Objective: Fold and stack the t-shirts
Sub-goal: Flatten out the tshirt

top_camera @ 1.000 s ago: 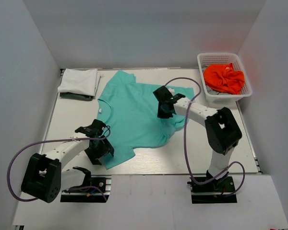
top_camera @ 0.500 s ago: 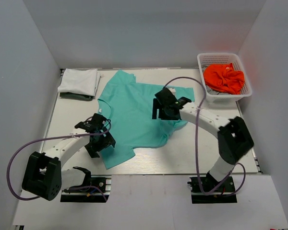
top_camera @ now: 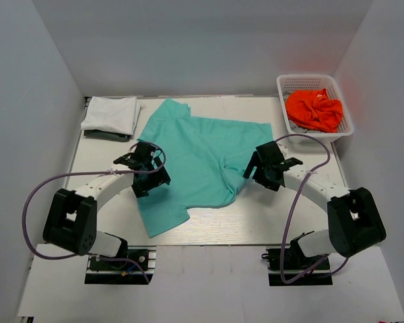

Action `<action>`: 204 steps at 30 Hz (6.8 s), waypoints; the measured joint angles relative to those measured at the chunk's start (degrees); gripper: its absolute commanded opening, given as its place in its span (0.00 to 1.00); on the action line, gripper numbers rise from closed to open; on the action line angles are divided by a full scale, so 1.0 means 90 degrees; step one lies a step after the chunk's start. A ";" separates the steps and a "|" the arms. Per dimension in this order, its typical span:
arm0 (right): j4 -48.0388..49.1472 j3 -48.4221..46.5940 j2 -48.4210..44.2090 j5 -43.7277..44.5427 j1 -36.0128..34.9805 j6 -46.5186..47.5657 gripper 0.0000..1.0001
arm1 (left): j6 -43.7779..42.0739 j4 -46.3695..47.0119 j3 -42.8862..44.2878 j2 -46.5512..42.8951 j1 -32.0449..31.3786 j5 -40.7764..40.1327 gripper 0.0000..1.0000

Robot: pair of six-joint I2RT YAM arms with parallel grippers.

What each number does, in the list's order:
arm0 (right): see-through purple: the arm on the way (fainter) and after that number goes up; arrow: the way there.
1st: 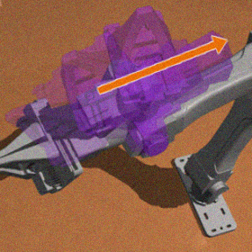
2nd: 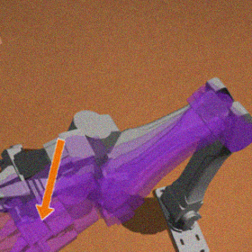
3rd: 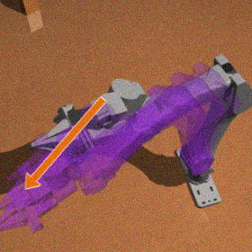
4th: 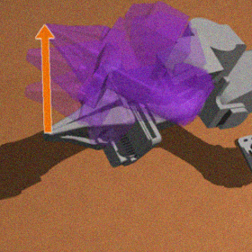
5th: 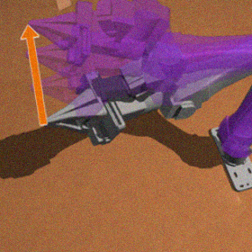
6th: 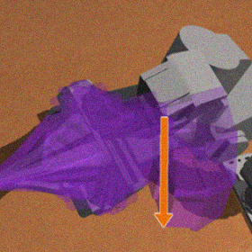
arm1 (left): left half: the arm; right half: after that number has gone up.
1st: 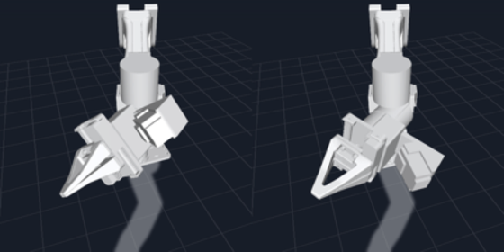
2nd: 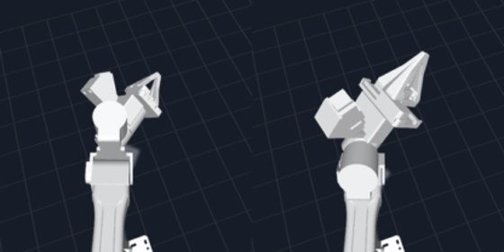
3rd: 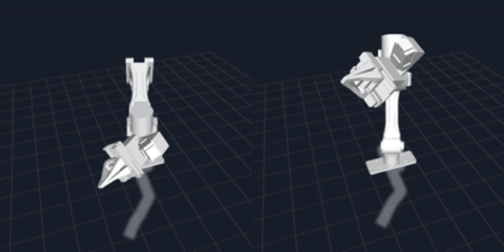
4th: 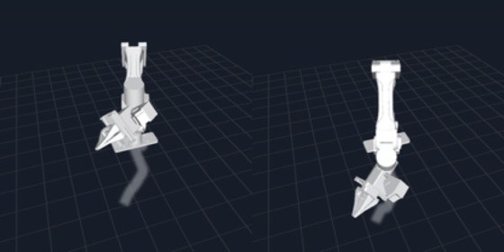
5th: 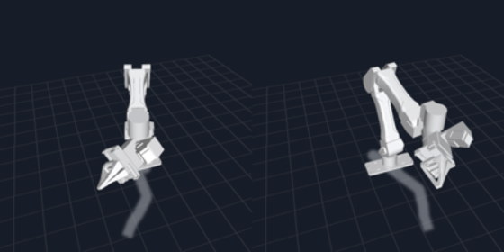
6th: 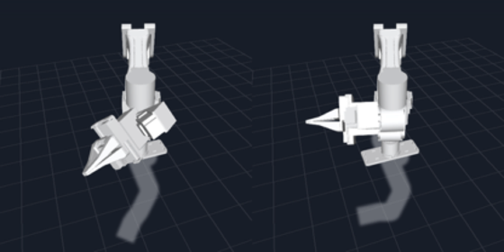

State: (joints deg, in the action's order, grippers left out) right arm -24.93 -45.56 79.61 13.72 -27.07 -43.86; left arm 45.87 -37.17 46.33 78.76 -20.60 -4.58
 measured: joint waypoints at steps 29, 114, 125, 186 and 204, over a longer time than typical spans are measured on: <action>0.2771 0.0991 0.0515 -0.1926 0.1243 -0.0435 0.00 | -0.0175 0.0952 -0.0364 0.0474 -0.0005 0.0243 1.00; -0.0452 -0.6727 0.5649 -0.1688 0.1943 0.2608 0.90 | -0.1127 -0.0559 0.7822 0.6535 0.0818 -0.1319 1.00; -0.0384 -0.5105 0.3466 -0.1710 0.0852 0.3526 0.90 | -0.1341 -0.0325 0.6977 0.5661 0.0777 -0.0848 1.00; 0.0236 -0.1620 0.1348 -0.0131 0.0223 0.1066 0.90 | -0.1180 0.0678 0.5855 0.5355 -0.0160 -0.0287 1.00; -0.0070 -0.5331 0.4894 -0.0894 0.1401 0.1345 0.90 | -0.2215 0.1020 0.6890 0.6110 -0.0189 0.0478 1.00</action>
State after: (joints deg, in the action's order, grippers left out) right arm -25.56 -93.54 123.66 5.67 -14.46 -31.75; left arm 25.93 -27.99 108.33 133.75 -22.31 -0.27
